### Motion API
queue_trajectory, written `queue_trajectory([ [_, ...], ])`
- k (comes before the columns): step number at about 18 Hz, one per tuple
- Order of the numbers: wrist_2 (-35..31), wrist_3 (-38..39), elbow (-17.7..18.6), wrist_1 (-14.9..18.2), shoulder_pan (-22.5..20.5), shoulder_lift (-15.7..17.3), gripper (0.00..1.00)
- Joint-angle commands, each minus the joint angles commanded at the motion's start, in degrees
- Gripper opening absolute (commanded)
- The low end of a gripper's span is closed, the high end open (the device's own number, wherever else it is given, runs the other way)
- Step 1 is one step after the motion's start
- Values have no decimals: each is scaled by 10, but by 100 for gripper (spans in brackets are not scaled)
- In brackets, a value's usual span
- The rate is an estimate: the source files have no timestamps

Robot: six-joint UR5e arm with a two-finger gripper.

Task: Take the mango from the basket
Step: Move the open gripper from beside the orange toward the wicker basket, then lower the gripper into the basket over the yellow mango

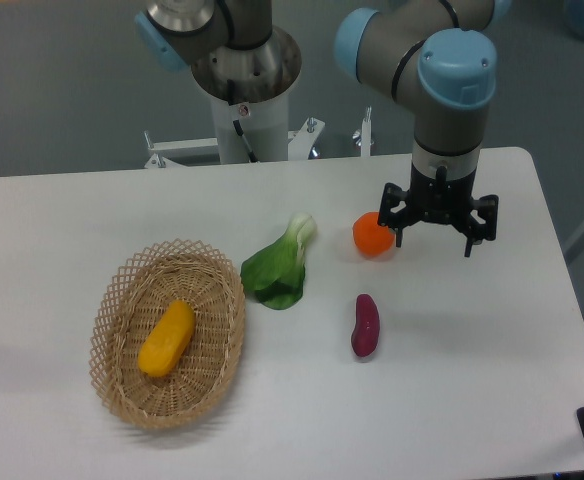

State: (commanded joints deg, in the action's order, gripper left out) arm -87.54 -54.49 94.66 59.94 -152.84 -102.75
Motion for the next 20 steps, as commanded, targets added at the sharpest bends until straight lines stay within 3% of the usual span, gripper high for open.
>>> queue_trajectory([
  [7, 1, 66, 21, -1, 11, 20, 100],
  [12, -1, 175, 34, -11, 73, 20, 100],
  [17, 1, 249, 53, -47, 161, 12, 100],
  [20, 2, 286, 63, -50, 212, 11, 100],
])
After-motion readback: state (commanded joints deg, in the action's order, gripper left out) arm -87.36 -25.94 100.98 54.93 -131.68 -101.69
